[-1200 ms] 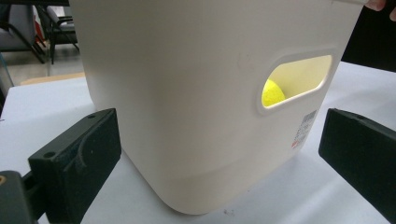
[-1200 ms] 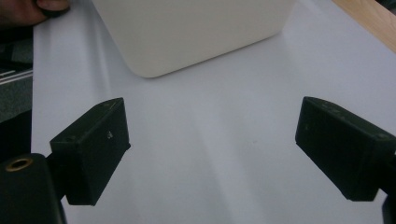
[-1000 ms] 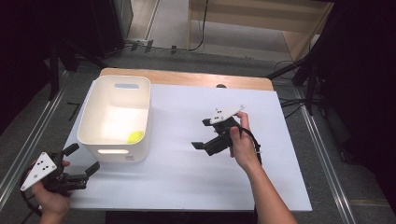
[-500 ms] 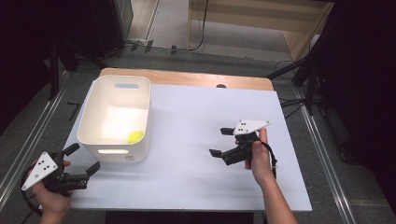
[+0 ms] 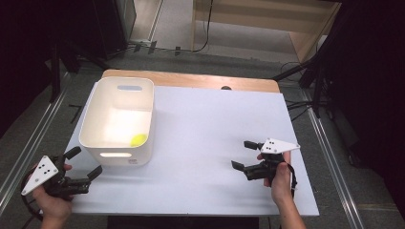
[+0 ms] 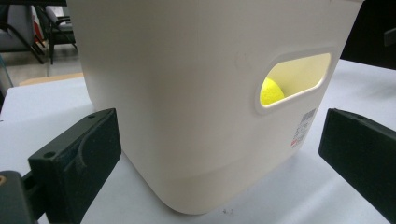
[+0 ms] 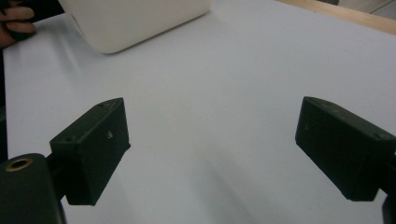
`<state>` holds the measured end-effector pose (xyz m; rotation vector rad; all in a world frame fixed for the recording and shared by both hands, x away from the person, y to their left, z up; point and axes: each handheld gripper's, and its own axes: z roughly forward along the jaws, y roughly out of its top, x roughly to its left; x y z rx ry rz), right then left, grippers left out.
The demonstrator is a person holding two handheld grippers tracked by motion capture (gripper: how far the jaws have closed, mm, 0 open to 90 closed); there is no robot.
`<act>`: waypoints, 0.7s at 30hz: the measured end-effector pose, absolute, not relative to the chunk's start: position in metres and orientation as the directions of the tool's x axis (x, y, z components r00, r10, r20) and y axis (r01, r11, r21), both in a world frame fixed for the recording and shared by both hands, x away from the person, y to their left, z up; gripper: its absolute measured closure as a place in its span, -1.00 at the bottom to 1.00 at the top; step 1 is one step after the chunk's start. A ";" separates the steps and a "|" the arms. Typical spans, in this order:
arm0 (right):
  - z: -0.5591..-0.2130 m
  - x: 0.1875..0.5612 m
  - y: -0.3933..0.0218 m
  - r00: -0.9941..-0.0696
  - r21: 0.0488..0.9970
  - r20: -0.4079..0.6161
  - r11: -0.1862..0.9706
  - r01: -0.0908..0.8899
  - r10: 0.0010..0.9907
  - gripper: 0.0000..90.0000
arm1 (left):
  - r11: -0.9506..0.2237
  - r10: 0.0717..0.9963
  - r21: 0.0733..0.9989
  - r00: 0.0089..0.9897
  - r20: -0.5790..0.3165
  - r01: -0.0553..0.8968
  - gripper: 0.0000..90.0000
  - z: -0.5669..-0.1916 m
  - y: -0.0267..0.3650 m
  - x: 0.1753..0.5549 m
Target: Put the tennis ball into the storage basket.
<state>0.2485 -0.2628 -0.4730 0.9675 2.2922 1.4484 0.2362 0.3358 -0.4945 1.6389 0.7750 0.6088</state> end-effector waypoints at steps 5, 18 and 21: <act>-0.484 0.235 -0.279 -0.731 0.882 0.139 0.252 0.398 0.669 -0.80 | -0.118 0.768 0.979 0.640 -0.016 0.166 -1.00 -0.495 0.335 0.236; -0.497 0.205 -0.331 -0.645 0.902 0.191 0.126 0.412 0.740 -0.80 | -0.122 0.770 0.979 0.638 -0.012 0.166 -1.00 -0.495 0.334 0.236; -0.499 0.203 -0.339 -0.630 0.907 0.199 0.102 0.408 0.751 -0.80 | -0.121 0.771 0.979 0.637 -0.013 0.166 -1.00 -0.495 0.334 0.236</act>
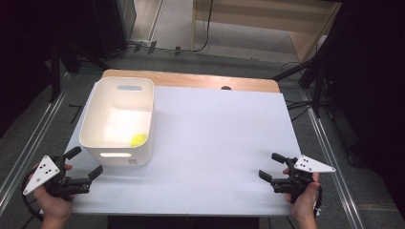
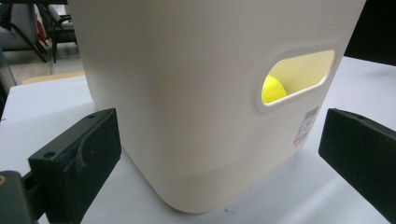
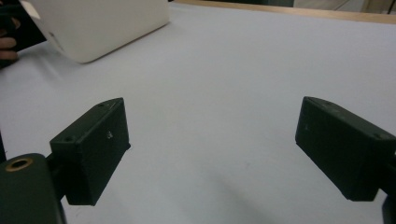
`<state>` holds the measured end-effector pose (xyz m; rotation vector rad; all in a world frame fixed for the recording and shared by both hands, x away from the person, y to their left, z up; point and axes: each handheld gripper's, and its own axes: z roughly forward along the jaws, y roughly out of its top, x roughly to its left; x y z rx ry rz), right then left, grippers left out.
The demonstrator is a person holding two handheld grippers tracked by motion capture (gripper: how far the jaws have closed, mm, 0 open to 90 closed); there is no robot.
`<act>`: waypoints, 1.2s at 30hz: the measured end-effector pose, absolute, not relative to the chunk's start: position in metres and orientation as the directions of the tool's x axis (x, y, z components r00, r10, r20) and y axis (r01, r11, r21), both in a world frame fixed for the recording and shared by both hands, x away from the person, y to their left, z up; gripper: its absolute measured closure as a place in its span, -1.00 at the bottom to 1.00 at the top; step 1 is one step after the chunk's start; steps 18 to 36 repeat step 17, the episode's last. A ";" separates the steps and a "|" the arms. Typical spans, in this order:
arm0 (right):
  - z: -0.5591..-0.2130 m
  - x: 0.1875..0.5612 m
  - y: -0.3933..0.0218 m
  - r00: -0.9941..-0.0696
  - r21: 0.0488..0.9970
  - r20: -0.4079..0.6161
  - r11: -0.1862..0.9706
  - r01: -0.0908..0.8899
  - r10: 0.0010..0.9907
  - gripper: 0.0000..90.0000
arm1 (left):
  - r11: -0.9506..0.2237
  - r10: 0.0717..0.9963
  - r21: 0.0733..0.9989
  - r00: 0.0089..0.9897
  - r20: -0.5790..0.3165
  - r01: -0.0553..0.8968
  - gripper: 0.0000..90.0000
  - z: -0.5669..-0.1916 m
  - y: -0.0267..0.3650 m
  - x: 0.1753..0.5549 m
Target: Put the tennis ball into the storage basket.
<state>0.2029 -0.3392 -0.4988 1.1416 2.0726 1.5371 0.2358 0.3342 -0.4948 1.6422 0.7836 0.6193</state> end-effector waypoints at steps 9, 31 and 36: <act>-0.506 0.191 -0.366 -0.545 0.925 0.172 0.056 0.376 0.820 -0.80 | -0.122 0.767 0.979 0.641 -0.012 0.165 -1.00 -0.495 0.334 0.236; -0.511 0.190 -0.375 -0.498 0.920 0.201 0.013 0.392 0.843 -0.80 | -0.122 0.769 0.978 0.639 -0.014 0.169 -1.00 -0.494 0.334 0.236; -0.511 0.190 -0.375 -0.498 0.920 0.201 0.013 0.392 0.843 -0.80 | -0.122 0.769 0.978 0.639 -0.014 0.169 -1.00 -0.494 0.334 0.236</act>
